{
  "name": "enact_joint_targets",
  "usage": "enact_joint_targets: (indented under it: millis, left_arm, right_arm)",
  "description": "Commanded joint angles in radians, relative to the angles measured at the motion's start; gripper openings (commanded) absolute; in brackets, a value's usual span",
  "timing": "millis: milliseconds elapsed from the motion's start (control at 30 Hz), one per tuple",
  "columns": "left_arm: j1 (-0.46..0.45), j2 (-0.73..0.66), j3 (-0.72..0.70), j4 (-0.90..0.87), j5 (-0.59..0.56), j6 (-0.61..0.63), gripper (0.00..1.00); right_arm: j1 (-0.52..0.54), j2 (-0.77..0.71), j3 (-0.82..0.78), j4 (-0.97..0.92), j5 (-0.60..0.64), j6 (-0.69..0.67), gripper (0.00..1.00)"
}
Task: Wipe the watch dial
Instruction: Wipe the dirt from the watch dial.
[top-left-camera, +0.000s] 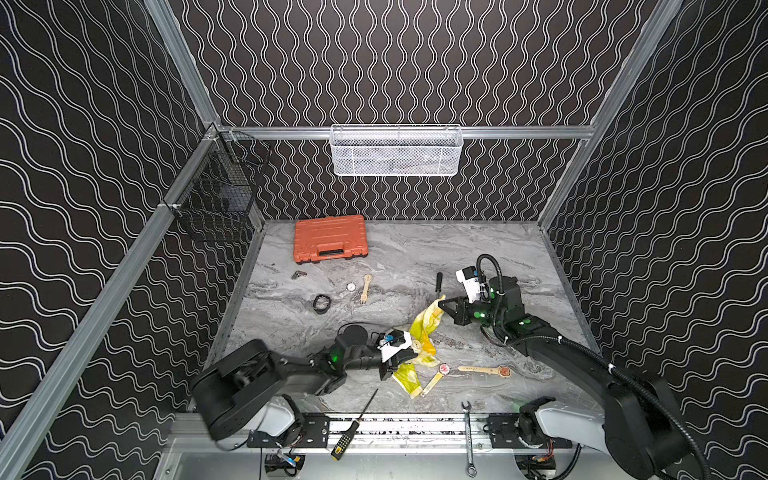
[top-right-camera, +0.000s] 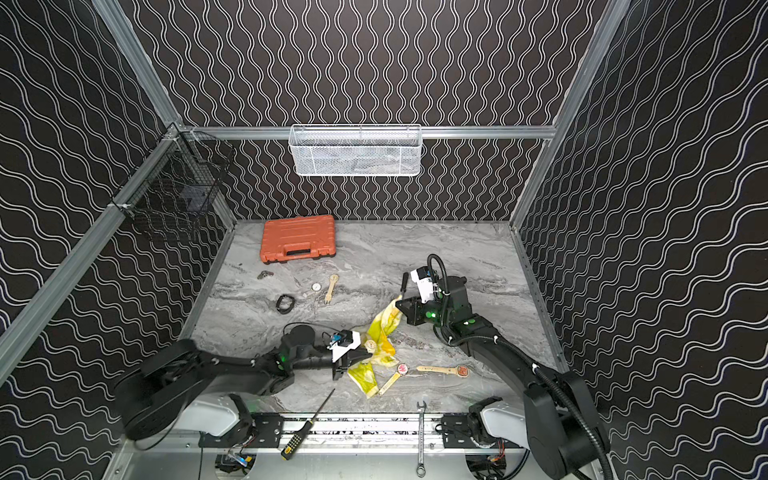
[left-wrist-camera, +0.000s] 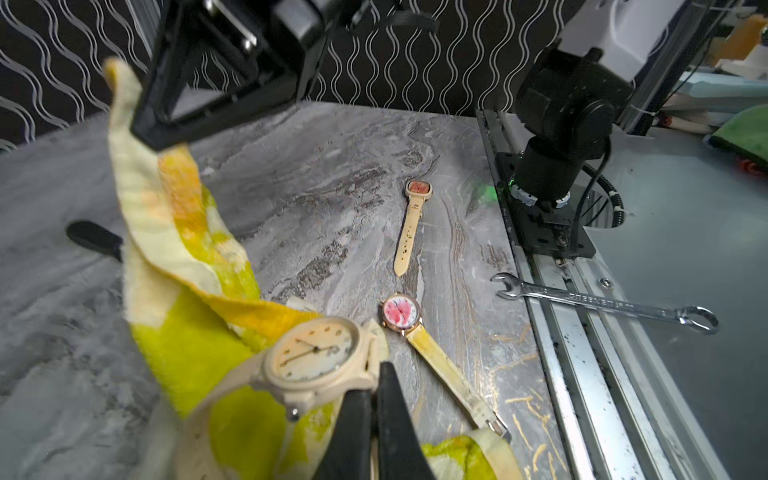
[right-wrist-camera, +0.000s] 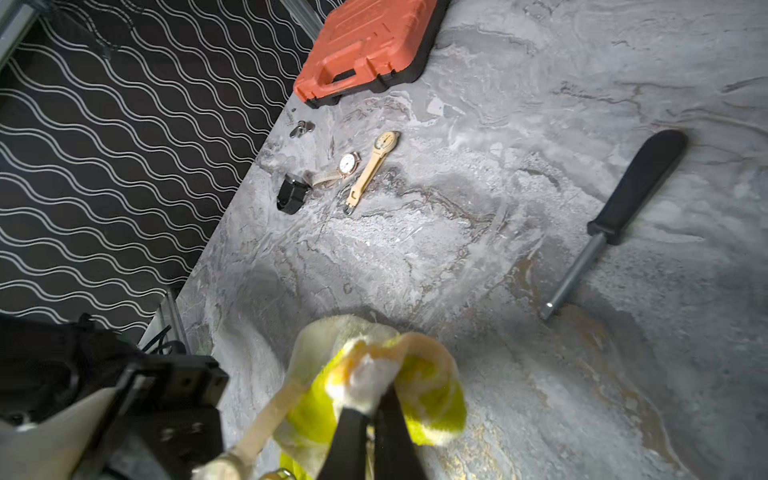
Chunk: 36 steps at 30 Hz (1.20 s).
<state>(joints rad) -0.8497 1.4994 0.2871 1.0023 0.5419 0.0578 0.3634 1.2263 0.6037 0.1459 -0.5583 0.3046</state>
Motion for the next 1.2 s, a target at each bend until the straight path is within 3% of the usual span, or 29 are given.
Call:
enact_joint_targets:
  millis: [0,167,400,633,800,967,1167]
  left_arm:
    - [0.035,0.114,0.016,0.230,0.108,-0.122,0.00]
    - [0.119,0.265,0.020,0.369,0.211,-0.321,0.00]
    - [0.190,0.351,0.039,0.305,0.270,-0.461,0.00]
    - [0.258,0.304,0.140,-0.103,0.252,-0.435,0.00]
    - [0.261,0.284,0.218,-0.363,0.223,-0.400,0.00]
    - [0.266,0.328,0.260,-0.426,0.235,-0.402,0.00]
    - [0.276,0.351,0.322,-0.541,0.216,-0.414,0.00]
  right_arm:
    - [-0.008,0.006,0.024,-0.032,-0.016,-0.026,0.00]
    - [-0.007,0.002,0.067,-0.127,0.001,-0.076,0.00]
    - [0.028,0.023,0.088,-0.172,-0.030,-0.110,0.00]
    - [0.068,0.067,0.074,-0.114,0.033,-0.070,0.00]
    - [0.068,0.090,0.070,-0.038,-0.018,-0.079,0.00]
    - [0.141,0.152,0.122,-0.014,-0.104,-0.157,0.00]
    - [0.194,0.258,0.105,0.047,-0.209,-0.144,0.00]
